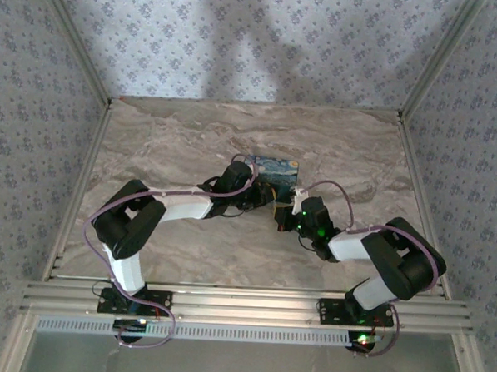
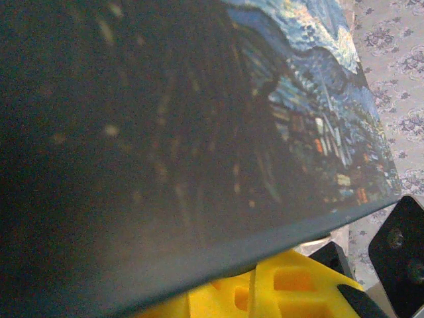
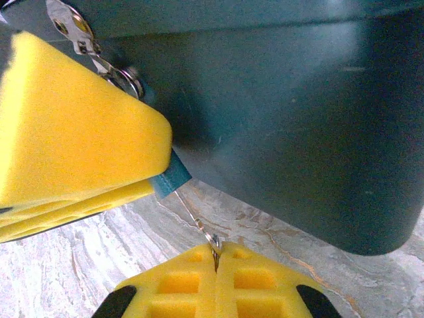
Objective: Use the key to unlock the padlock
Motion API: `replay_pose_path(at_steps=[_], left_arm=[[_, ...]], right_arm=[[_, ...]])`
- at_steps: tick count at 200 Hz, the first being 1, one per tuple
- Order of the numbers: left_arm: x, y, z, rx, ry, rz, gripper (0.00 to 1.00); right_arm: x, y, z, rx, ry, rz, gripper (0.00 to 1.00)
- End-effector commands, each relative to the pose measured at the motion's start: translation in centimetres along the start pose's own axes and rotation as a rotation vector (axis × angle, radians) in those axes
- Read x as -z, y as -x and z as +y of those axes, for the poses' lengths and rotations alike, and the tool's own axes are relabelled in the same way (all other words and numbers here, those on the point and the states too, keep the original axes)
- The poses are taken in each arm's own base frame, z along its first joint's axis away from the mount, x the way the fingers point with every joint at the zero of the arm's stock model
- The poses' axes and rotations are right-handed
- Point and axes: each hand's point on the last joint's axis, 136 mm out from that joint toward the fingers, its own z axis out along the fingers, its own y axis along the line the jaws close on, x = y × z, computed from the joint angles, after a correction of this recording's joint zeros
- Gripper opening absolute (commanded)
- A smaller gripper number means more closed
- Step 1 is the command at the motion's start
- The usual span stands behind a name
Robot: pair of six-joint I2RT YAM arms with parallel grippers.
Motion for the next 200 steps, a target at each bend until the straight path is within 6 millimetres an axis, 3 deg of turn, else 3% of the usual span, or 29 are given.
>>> replay_pose_path(at_steps=[1,97,147,200], left_arm=[[-1.0,-4.1,1.0,-0.004,0.036,0.142,0.15],[-0.8,-3.8,0.6,-0.003,0.021,0.132,0.15],[-0.3,-2.8,0.2,0.018,0.004,0.094,0.15],[0.0,-2.0,0.3,0.036,0.007,0.064,0.15]], right_arm=[[1.0,7.3,4.1,0.048,0.128,-0.224,0.00],[1.1,6.7,3.6,0.044,0.115,-0.196,0.00],[1.2,3.7,1.5,0.023,0.049,-0.134,0.00],[1.3,1.9,1.0,0.007,0.028,-0.099,0.00]])
